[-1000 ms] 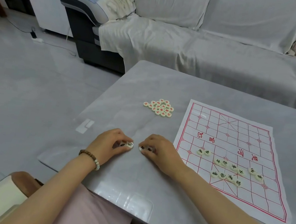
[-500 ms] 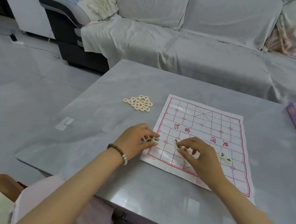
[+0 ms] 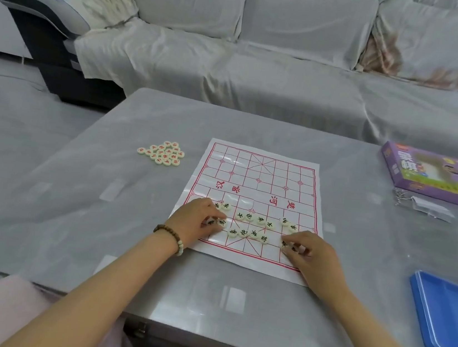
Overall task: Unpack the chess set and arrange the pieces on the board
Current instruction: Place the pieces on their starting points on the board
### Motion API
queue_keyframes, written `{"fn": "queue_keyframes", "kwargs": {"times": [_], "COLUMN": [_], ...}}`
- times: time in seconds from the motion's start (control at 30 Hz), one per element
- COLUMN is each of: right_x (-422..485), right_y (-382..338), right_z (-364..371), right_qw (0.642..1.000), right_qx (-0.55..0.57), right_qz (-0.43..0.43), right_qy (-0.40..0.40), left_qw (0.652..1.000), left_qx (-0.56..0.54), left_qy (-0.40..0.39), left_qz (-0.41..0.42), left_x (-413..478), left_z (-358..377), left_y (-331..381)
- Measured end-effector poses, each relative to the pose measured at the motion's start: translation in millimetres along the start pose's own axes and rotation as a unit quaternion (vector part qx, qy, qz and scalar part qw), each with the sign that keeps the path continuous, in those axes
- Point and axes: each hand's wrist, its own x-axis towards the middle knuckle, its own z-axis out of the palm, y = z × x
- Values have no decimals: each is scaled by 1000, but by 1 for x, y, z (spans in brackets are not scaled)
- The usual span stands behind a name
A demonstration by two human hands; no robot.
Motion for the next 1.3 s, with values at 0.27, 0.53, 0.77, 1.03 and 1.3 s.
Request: {"fn": "queue_keyframes", "kwargs": {"times": [0.27,0.53,0.77,1.03,1.3], "right_x": [10,18,16,30,110], "right_y": [3,4,0,-16,-102], "right_z": [-7,3,9,8,56], "right_qw": [999,987,985,983,979], "right_qx": [21,-126,-144,-149,-62], "right_qz": [-7,0,-5,-36,-126], "right_qy": [49,-95,-99,-103,-146], "left_qw": [996,992,984,994,988], "left_qx": [-34,113,163,98,76], "left_qy": [82,-48,-71,-36,57], "left_qz": [-30,-24,-20,-33,-121], "left_x": [-5,-2,-2,-5,28], "left_z": [-10,5,1,-10,-61], "left_y": [-6,-29,-40,-54,-117]}}
